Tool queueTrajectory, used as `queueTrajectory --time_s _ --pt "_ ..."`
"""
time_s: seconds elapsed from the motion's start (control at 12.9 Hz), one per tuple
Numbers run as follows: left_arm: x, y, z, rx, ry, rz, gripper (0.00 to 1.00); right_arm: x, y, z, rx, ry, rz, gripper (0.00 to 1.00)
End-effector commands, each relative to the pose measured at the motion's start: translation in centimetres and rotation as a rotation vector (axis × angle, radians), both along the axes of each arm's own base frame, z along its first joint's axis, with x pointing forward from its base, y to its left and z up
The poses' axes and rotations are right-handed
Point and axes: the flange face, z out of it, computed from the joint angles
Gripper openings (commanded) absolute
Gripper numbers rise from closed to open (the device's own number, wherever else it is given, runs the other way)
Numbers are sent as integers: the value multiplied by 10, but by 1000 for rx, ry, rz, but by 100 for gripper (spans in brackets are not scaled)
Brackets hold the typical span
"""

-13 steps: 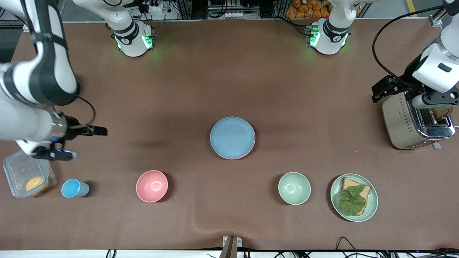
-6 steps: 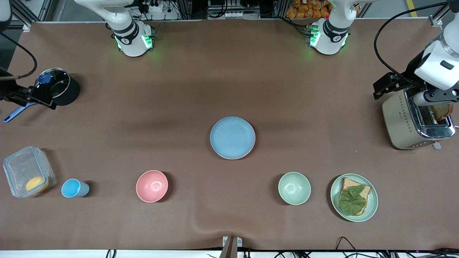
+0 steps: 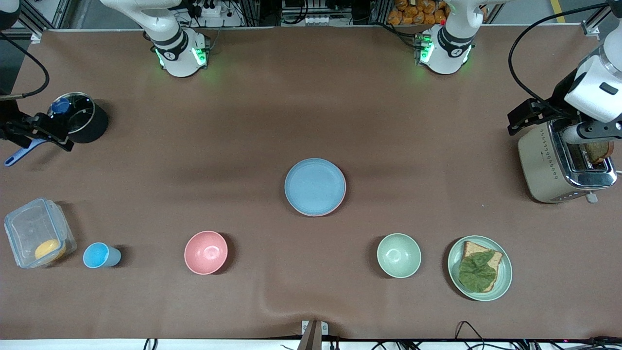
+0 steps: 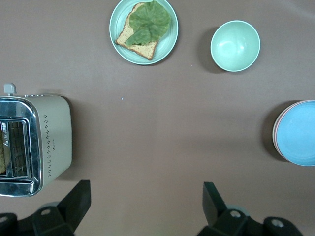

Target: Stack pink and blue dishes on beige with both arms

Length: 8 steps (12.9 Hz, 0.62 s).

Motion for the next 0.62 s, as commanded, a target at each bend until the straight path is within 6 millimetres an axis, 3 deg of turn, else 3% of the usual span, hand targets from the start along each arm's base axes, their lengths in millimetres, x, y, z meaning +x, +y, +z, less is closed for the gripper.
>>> queueTrajectory --time_s 0.0,0.54 --pt "-4 0 3 -3 5 -22 100 3 2 -2 -19 2 3 100" --pt "-4 1 3 -3 6 -17 100 3 3 -3 -18 7 -5 100"
